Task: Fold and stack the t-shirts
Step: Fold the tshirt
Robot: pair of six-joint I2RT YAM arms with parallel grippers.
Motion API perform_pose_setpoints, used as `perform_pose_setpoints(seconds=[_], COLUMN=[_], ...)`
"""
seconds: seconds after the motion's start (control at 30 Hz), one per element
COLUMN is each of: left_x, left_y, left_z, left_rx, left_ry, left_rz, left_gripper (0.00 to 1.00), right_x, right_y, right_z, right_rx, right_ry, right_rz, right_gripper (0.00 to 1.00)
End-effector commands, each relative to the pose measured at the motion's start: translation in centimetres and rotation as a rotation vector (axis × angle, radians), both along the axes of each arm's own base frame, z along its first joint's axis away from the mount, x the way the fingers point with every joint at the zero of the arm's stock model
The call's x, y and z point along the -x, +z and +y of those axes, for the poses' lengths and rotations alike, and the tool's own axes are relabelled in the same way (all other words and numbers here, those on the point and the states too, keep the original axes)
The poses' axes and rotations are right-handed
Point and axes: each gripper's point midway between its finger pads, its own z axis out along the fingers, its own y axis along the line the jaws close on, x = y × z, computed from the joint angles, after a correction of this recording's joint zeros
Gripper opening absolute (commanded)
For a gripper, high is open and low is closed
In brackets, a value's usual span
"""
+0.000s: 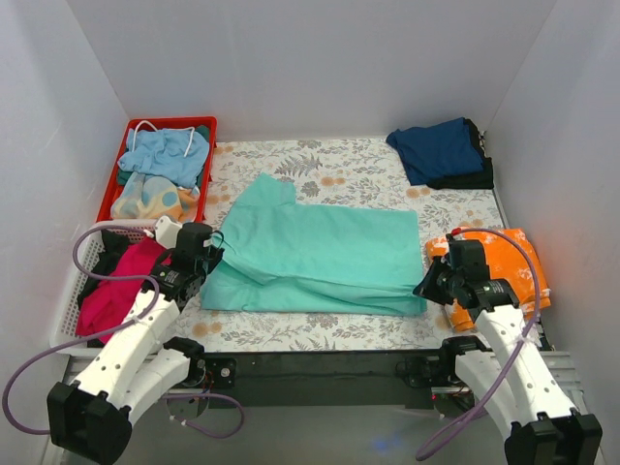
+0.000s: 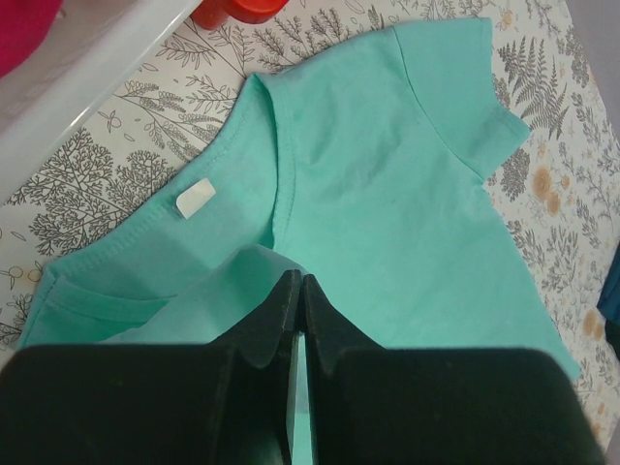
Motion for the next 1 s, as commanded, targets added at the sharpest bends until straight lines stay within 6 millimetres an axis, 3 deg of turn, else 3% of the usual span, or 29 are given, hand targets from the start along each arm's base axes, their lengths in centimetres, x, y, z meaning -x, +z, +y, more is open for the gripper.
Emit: perform_pose_setpoints(seconds=[0.0, 0.2, 0.4, 0.47, 0.53, 0.6, 0.73, 0.87, 0.97], left_x=[-1.2, -1.2, -0.9, -0.8, -0.8, -0.9, -1.1, -1.4, -1.3], left_y=[1.3, 1.3, 0.3, 0.3, 0.3, 0.5, 1.2, 2.3, 2.7], left_z=[0.9, 1.3, 1.6, 1.8, 1.8, 1.8, 2.0, 2.1, 1.8], left_rx=[-0.035, -0.052, -0.061, -0.068, -0.065, -0.066, -0.077, -0.096, -0.090], left_ry=[0.046, 0.064, 0.074, 0.082, 0.084, 0.083, 0.091, 0.078, 0.061], left_rz=[-0.058, -0.064, -0.044, -0.046, -0.048, -0.052, -0.066, -0.084, -0.088], left_gripper=[0.00, 0.00, 0.00, 0.00, 0.00, 0.00, 0.19, 0.30, 0.33], right_x=[-3.9, -5.8, -6.2, -6.2, -6.3, -6.6, -8.1, -8.7, -7.9], right_y=[0.8, -0.8, -2.2, -2.5, -2.6, -2.3, -0.3, 0.9, 0.1], right_z=[0.1, -0.4, -1.5, -1.7, -1.9, -2.0, -2.3, -1.7, -0.8], right_rx=[0.003, 0.041, 0.094, 0.105, 0.118, 0.127, 0.135, 0.124, 0.103], right_ry=[-0.042, -0.075, -0.124, -0.133, -0.139, -0.138, -0.146, -0.106, -0.055], right_rz=[-0.101, -0.087, -0.062, -0.053, -0.051, -0.064, -0.162, -0.211, -0.189], right_gripper=[0.02, 0.02, 0.03, 0.12, 0.31, 0.41, 0.54, 0.54, 0.53])
